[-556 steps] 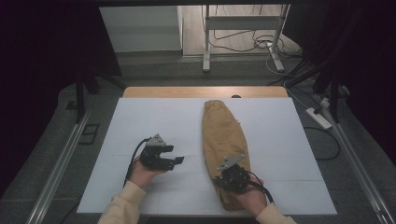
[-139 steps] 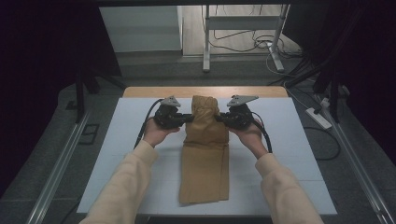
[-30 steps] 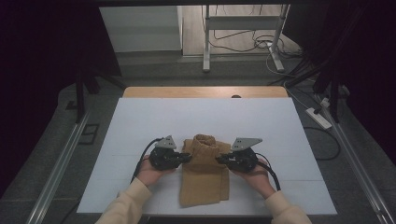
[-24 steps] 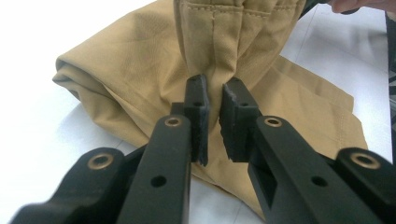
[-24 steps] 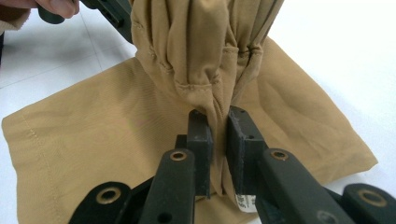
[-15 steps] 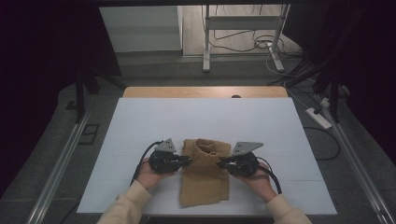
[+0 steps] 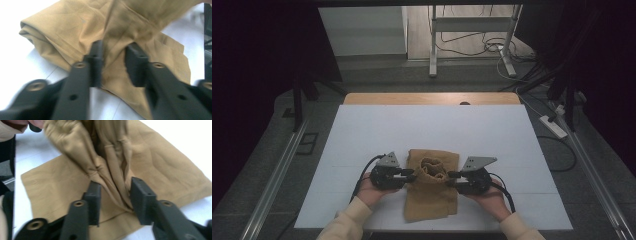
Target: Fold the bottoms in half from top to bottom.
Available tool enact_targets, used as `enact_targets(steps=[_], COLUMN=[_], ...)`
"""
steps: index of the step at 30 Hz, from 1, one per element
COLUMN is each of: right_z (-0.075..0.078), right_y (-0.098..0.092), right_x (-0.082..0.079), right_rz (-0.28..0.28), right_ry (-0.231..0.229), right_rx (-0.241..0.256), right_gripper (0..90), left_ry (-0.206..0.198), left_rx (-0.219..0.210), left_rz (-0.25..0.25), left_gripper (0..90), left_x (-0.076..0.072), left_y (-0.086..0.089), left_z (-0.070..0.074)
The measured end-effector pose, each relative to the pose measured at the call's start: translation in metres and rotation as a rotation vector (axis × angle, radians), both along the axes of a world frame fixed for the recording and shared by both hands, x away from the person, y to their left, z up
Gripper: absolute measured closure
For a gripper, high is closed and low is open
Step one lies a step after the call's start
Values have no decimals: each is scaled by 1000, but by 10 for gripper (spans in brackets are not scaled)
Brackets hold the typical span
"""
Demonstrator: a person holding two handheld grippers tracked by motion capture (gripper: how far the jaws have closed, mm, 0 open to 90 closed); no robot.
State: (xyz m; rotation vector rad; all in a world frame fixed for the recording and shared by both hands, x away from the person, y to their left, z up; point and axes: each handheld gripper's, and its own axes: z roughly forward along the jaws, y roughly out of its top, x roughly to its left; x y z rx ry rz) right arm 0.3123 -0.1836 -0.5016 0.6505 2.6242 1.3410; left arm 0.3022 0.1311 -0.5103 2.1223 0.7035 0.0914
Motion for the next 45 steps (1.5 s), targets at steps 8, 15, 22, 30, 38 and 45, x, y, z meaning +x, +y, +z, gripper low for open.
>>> enact_targets(steps=[8, 15, 22, 30, 38, 45], right_z=[10, 11, 9, 11, 3, -2], right_y=[-20, -22, -19, -22, -16, -12], right_x=[-11, -8, -4, 10, 32, 57], right_rz=[-61, -85, -91, -140, -177, -206], right_ry=[4, 13, 7, 8, 39, 57], right_rx=[19, 17, -3, 8, -46, -62], right_gripper=[469, 460, 436, 421, 408, 397], left_ry=[-6, -18, -12, -4, 38, 55], left_rx=[-14, -20, -12, -23, 4, 49], left_rz=[37, 64, 102, 141, 172, 188], left_gripper=[496, 454, 390, 350, 328, 314], left_x=[-14, -11, -3, 13, 38, 62], left_y=[16, 18, 16, 14, 9, 0], left_z=[7, 10, 9, 10, 3, 4])
